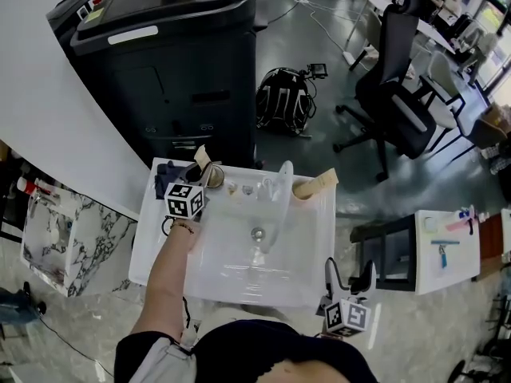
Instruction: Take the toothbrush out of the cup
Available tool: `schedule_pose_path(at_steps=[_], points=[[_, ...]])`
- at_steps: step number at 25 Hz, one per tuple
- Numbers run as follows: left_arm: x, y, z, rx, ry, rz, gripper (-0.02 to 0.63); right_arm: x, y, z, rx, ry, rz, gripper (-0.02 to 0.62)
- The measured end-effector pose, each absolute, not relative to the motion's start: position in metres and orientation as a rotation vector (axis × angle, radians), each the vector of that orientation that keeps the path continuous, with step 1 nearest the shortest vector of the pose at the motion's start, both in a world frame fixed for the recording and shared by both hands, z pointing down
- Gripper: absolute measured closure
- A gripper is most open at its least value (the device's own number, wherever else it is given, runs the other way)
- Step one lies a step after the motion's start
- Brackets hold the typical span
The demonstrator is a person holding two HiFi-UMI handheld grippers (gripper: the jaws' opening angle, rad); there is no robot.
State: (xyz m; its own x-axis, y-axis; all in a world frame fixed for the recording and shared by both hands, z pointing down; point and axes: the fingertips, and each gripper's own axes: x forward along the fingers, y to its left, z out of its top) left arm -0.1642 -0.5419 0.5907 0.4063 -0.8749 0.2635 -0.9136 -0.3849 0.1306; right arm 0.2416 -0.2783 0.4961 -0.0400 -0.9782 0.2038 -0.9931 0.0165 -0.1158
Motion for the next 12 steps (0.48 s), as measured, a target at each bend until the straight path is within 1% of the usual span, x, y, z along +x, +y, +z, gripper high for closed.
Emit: schedule_pose_path(at_steps=[7, 12], points=[[-0.172, -0.525, 0.547, 2.46, -1.6, 0.093, 0.565, 0.237, -0.276, 0.495, 2.146, -2.213, 0.343, 0.061], [-0.166, -0.498, 0.519, 2.547, -1.632, 0.089, 0.565, 0.231, -0.272, 0.497, 2.118, -2.246, 0.341, 0.061]])
